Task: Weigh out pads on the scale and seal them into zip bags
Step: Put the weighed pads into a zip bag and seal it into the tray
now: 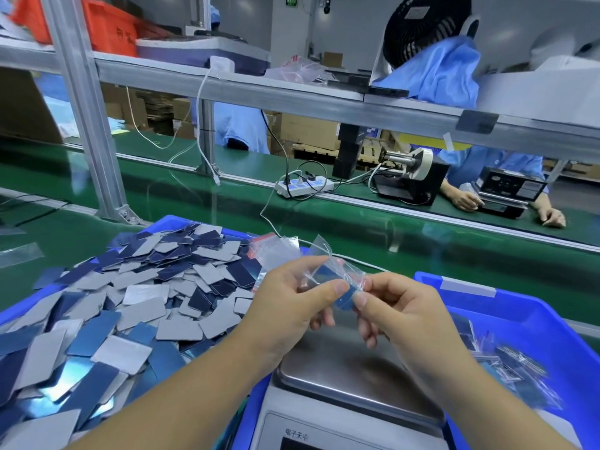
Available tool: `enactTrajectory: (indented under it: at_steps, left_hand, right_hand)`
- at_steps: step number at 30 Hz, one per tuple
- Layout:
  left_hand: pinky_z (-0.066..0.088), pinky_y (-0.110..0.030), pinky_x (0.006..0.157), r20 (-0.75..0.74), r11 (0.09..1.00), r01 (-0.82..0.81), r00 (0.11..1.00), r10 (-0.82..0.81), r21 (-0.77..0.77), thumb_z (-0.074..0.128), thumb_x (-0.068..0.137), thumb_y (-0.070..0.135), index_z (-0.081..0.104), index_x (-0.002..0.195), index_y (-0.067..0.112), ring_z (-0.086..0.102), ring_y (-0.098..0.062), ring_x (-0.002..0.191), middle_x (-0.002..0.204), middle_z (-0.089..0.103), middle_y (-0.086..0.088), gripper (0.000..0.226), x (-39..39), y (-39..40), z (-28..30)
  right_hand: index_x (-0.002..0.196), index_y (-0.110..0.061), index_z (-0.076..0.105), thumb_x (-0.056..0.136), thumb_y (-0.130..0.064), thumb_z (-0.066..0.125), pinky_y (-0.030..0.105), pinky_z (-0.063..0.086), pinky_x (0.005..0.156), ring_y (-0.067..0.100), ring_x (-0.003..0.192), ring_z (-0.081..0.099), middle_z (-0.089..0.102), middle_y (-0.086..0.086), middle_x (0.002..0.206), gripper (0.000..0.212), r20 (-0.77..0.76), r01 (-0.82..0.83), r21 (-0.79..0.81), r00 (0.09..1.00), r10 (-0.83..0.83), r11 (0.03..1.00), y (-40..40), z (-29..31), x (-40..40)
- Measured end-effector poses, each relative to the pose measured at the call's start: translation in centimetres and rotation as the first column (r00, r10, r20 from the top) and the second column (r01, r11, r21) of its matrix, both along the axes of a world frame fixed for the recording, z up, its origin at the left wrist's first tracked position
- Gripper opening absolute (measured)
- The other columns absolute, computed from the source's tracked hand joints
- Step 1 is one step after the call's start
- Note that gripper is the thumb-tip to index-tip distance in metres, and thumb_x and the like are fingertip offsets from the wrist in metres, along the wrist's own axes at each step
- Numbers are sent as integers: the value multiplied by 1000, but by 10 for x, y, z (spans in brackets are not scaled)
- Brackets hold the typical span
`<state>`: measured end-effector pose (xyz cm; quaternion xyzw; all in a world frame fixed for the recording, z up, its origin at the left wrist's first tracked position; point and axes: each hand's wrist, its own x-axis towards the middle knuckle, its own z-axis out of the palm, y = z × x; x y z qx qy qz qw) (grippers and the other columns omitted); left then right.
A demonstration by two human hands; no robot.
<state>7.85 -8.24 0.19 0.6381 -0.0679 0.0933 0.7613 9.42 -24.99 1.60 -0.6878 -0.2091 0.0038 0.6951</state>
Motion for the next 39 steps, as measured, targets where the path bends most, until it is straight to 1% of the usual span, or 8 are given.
enactTrajectory:
  at_steps: [6,11,17,22,27,32,35,39]
  left_hand:
    - [41,-19,44,32,998,59,998,-60,38,75,76,30,69,92,47,55,-12,44,62,67,0,25,1,0,1]
    - [42,-19,48,41,986,165,985,-166,36,77,72,38,75,88,31,56,-12,48,75,71,-2,17,-1,6,0]
    - [42,-20,49,32,981,192,981,-193,37,76,73,38,77,89,30,54,-11,51,68,67,5,18,0,6,1]
    - [43,-19,54,-10,983,183,983,-183,20,77,78,31,79,100,28,53,-7,59,76,68,7,22,2,6,0]
    - [51,-20,67,-17,975,218,976,-219,-27,75,76,11,79,102,26,65,-5,77,96,75,1,30,0,7,0]
    - [55,-26,78,-21,924,306,948,-319,-229,73,73,-3,65,126,17,71,-20,102,115,73,-8,57,-1,10,2]
    - [56,-27,77,-11,919,326,941,-337,-220,81,70,9,63,128,16,71,-16,95,110,74,-4,61,-3,8,4]
    - [57,-26,74,-21,963,242,969,-246,-118,83,71,11,73,114,25,71,-14,79,86,75,0,46,-2,9,5]
  right_hand:
    - [78,-10,73,85,4,68,26,45,43,20,46,55,61,11,56,17,38,29,15,999,-29,999,0,0,2]
    - [88,-4,71,86,8,64,25,46,45,20,51,57,63,11,63,14,20,-18,42,1000,17,999,1,0,0]
    - [99,2,69,88,10,61,25,46,48,17,53,56,63,7,64,16,27,-35,18,999,34,999,1,1,-2]
    - [107,-14,68,85,15,63,26,46,47,20,52,56,62,1,70,36,-4,19,87,1000,-19,996,-3,1,4]
    - [96,-33,72,84,-9,71,28,50,55,14,55,58,65,-1,67,28,324,162,-244,943,-77,956,-8,-3,3]
    - [91,-32,69,76,-8,69,14,44,63,8,70,59,61,-12,76,28,705,416,-223,693,-149,881,-14,4,5]
    - [91,-22,70,76,-6,67,19,47,63,8,71,59,60,-11,77,22,771,434,-201,623,-131,878,-16,5,6]
    - [89,-14,71,72,-1,65,26,48,61,10,69,58,60,-8,76,23,764,409,-297,644,-42,863,-15,4,8]
